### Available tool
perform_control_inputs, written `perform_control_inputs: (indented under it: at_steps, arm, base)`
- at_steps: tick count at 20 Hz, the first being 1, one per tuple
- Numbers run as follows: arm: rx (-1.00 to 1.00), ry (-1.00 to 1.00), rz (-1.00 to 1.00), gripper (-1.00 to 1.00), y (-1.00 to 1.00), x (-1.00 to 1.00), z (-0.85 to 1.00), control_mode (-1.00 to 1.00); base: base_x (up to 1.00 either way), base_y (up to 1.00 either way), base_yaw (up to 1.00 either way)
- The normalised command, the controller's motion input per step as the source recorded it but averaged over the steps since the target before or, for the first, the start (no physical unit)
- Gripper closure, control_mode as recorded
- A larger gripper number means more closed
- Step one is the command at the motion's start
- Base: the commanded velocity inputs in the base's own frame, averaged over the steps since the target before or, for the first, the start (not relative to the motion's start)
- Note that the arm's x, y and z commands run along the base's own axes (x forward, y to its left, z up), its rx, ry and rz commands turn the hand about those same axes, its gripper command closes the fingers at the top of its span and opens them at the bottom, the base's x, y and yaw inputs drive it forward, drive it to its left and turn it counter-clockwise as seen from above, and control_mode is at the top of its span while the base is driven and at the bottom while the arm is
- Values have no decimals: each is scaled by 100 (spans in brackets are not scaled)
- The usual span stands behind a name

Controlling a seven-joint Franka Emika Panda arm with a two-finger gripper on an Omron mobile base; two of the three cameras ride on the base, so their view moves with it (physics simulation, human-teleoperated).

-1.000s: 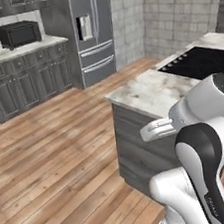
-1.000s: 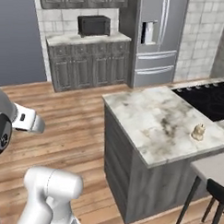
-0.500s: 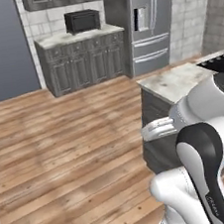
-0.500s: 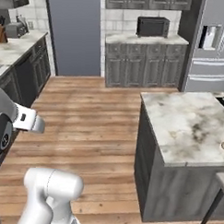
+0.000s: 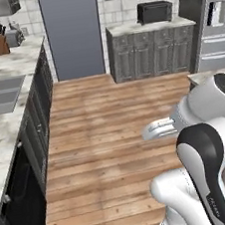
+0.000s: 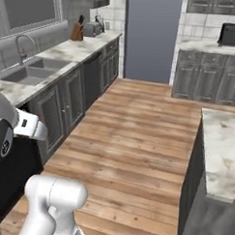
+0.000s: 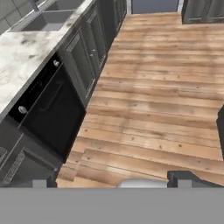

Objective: Get the candle and the liquor from the cabinet and move them to the dining counter.

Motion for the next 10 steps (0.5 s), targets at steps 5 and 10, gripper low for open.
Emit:
perform_control_inputs:
  at_steps: [5, 10]
  arm:
    - [0, 0, 0, -100, 0, 0, 0, 100]
    - [0, 0, 0, -100, 0, 0, 0, 100]
  base:
    - [-37, -27, 57]
    - [-37, -25, 57]
